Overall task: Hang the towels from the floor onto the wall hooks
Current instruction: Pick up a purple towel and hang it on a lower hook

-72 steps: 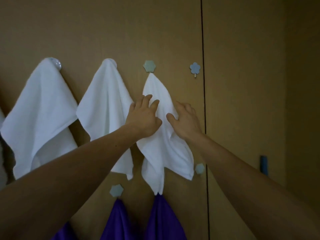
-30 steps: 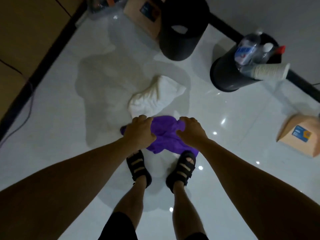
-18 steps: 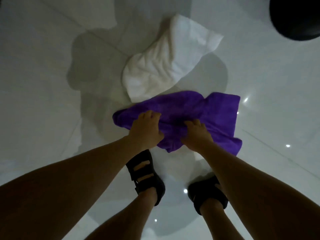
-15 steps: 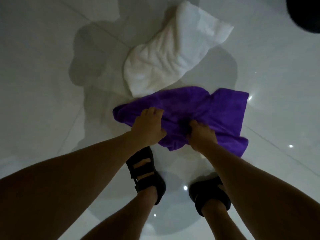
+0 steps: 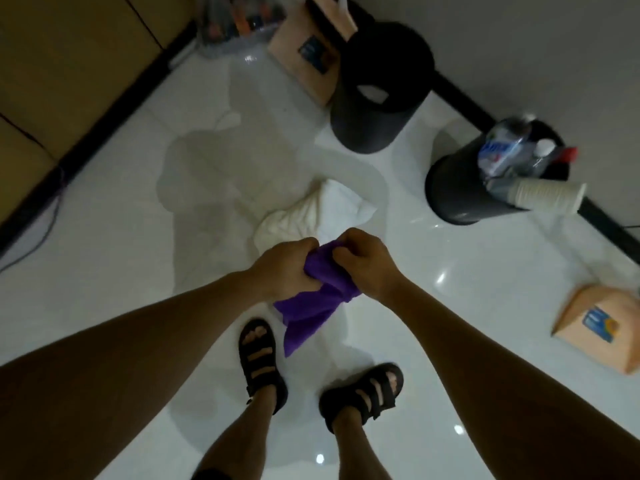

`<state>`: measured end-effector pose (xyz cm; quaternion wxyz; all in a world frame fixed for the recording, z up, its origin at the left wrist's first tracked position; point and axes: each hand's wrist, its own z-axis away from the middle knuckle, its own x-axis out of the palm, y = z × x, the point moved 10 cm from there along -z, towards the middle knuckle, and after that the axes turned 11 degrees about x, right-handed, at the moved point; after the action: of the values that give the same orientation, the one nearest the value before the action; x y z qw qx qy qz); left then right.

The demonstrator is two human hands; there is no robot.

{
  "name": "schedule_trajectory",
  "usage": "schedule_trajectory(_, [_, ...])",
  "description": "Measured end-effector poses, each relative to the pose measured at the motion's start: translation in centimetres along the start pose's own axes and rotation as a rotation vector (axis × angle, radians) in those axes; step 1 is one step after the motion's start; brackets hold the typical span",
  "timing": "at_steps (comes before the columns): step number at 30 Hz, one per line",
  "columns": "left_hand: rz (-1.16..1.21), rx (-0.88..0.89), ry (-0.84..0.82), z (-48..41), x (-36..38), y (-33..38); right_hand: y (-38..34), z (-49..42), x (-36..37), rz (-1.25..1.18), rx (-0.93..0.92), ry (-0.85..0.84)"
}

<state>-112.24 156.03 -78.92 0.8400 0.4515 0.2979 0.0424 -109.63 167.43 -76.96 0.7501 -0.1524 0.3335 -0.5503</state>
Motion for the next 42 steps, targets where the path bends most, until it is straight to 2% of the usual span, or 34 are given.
schedule_trajectory(3, [-0.058,0.010,0.035,2.5,-7.9,6.0,-7.3,5.1,-4.5,0.179,0.016,-0.120])
schedule_trajectory(5, [-0.038,0.018,0.028,4.6,-12.8,10.4,-12.0,8.8,-7.0,0.426,0.011,-0.171])
schedule_trajectory(6, [-0.027,0.023,0.010,5.5,-15.0,12.7,-14.8,10.6,-8.4,0.561,-0.025,-0.136])
schedule_trajectory(8, [-0.027,0.005,-0.047,7.7,-18.7,16.7,-21.2,13.9,-12.0,0.702,-0.133,0.035])
schedule_trajectory(10, [0.036,-0.042,-0.078,10.0,-22.2,20.2,-28.3,17.7,-15.9,0.691,-0.228,0.229])
schedule_trajectory(12, [0.266,-0.054,-0.003,12.1,-26.1,24.1,-35.2,21.8,-19.3,0.642,-0.371,0.411])
schedule_trajectory(15, [0.753,0.021,0.125,14.4,-31.9,30.7,-43.2,27.5,-23.4,0.565,-0.565,0.723])
schedule_trajectory(18, [1.032,0.135,0.130,16.3,-37.0,37.3,-46.7,29.5,-26.3,0.363,-0.492,0.822])
schedule_trajectory(20, [1.071,0.205,0.194,17.2,-40.5,40.7,-47.3,28.8,-27.0,0.175,-0.354,0.712])
schedule_trajectory(23, [1.116,0.278,0.355,18.6,-45.0,44.2,-47.2,27.2,-25.4,-0.197,-0.223,0.389])
schedule_trajectory(25, [1.129,0.294,0.455,19.4,-47.2,45.2,-46.7,26.7,-23.9,-0.357,-0.138,0.162])
schedule_trajectory(28, [1.138,0.282,0.614,20.5,-49.8,45.5,-47.0,26.7,-20.7,-0.332,-0.130,-0.278])
schedule_trajectory(30, [1.152,0.268,0.701,21.1,-50.8,45.5,-48.1,27.6,-19.2,-0.366,-0.163,-0.485])
schedule_trajectory(32, [1.155,0.283,0.737,21.5,-51.5,45.8,-50.1,28.5,-18.8,-0.408,-0.227,-0.569])
schedule_trajectory(35, [1.146,0.289,0.808,22.9,-52.5,45.5,-53.0,30.3,-17.6,-0.324,-0.316,-0.661])
schedule_trajectory(39, [1.153,0.272,0.929,26.7,-53.9,44.2,-54.0,30.0,-17.8,-0.079,-0.276,-0.459])
schedule_trajectory(40, [1.145,0.270,0.941,27.4,-54.1,44.0,-54.5,30.5,-17.6,-0.076,-0.285,-0.461])
schedule_trajectory(42, [1.111,0.266,0.944,28.8,-54.3,44.0,-56.4,31.7,-17.1,-0.237,-0.353,-0.501])
